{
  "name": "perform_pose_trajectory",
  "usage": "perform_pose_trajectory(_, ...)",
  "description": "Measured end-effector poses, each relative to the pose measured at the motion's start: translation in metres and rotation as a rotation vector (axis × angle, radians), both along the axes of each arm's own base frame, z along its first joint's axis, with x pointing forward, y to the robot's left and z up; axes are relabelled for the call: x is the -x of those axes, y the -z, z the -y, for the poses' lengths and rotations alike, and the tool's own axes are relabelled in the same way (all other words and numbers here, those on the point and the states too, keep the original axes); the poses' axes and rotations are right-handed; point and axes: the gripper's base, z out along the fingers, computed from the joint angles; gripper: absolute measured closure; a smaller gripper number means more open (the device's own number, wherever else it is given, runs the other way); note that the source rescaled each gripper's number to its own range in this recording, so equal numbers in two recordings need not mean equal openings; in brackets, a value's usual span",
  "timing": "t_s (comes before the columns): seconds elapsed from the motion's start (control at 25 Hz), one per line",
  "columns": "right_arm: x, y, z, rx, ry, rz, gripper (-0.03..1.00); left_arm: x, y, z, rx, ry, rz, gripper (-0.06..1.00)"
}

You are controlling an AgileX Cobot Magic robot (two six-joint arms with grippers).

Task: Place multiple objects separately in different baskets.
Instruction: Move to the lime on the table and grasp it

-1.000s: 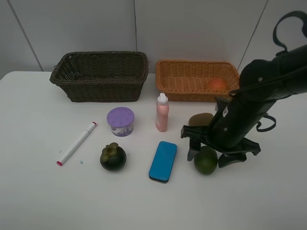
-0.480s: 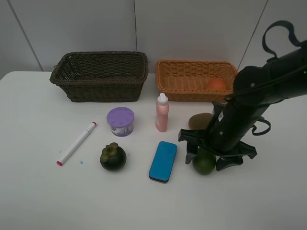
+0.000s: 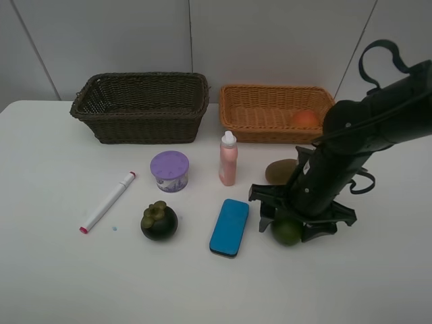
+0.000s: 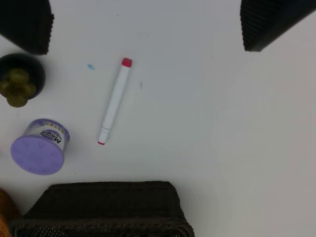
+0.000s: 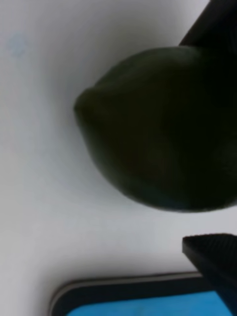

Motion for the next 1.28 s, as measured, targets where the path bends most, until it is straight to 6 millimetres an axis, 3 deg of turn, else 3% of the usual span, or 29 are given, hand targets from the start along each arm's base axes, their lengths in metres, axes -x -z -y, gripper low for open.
perform_pose_trajectory(0.24, 0.0, 0.002, 0.0, 0.002, 0.002, -0.005, 0.25, 0.0, 0.0, 0.0, 0.0, 0.0, 0.0, -0.05)
perform_pose_trajectory(0.44, 0.0, 0.006, 0.0, 0.009, 0.004, -0.018, 0.46, 0.0, 0.0, 0.0, 0.0, 0.0, 0.0, -0.05)
perform_pose_trajectory(1.28, -0.014, -0.016, -0.008, 0.032, -0.036, -0.046, 0.46, 0.0, 0.0, 0.0, 0.0, 0.0, 0.0, -0.05)
